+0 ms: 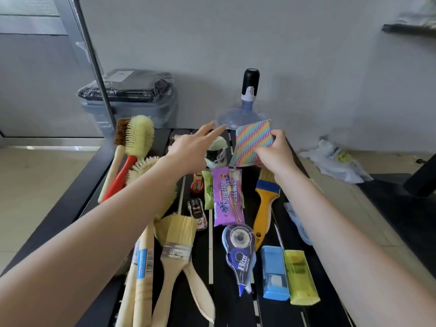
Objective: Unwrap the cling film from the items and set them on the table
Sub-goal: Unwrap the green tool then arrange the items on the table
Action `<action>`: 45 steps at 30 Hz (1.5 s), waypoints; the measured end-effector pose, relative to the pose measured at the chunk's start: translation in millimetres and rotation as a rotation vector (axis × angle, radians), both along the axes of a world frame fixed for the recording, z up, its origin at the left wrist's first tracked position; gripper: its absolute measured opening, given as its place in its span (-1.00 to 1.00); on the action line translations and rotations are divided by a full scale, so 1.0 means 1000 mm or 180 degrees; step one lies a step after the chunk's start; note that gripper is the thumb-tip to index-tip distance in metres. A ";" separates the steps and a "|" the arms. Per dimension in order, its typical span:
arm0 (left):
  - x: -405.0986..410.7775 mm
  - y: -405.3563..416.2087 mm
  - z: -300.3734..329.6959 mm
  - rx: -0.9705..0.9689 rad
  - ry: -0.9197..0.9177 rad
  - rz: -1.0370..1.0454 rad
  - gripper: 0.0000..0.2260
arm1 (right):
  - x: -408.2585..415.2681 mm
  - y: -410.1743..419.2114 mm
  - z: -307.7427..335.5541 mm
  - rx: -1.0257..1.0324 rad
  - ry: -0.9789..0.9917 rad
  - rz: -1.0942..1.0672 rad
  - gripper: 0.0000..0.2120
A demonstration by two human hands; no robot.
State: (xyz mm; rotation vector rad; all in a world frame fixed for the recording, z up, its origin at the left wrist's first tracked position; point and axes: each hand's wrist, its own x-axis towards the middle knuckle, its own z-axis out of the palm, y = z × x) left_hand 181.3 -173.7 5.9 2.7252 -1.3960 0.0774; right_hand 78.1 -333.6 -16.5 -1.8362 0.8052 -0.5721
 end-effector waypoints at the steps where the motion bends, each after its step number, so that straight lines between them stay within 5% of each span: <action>1: 0.003 -0.005 -0.003 0.0101 -0.0047 -0.0030 -0.13 | 0.003 0.000 -0.004 -0.0042 0.0102 0.0074 -0.55; 8: 0.006 -0.006 -0.004 -0.0279 -0.0375 -0.0016 -0.51 | 0.006 -0.002 -0.020 -0.1190 0.0964 0.0318 -0.52; 12: 0.005 0.006 0.005 -0.0697 -0.0516 0.0104 -0.56 | 0.004 0.001 -0.024 -0.1758 0.1451 0.0464 -0.45; 18: -0.014 0.023 0.044 -0.1440 -0.0622 0.0173 -0.58 | -0.021 0.023 0.006 -0.1921 0.1161 0.0552 -0.38; 25: -0.081 0.067 0.093 -0.2697 0.0578 0.0507 -0.51 | -0.071 0.087 0.068 -0.1106 0.0169 0.1302 -0.12; 33: -0.193 0.154 0.090 -0.3067 0.1267 0.0487 -0.81 | -0.170 0.182 0.085 -0.0223 -0.0842 0.1694 -0.68; 37: -0.235 0.191 0.070 -0.3101 0.1698 0.0430 -0.67 | -0.217 0.220 0.070 0.0111 -0.0925 0.1773 -0.77; 40: -0.252 0.210 0.047 -0.2910 0.2370 0.0599 -0.36 | -0.237 0.240 0.050 0.0275 -0.0752 0.1776 -0.84; 45: -0.274 0.240 0.002 -0.2842 0.2802 0.0853 -0.67 | -0.259 0.267 0.013 0.0746 -0.0513 0.1737 -0.80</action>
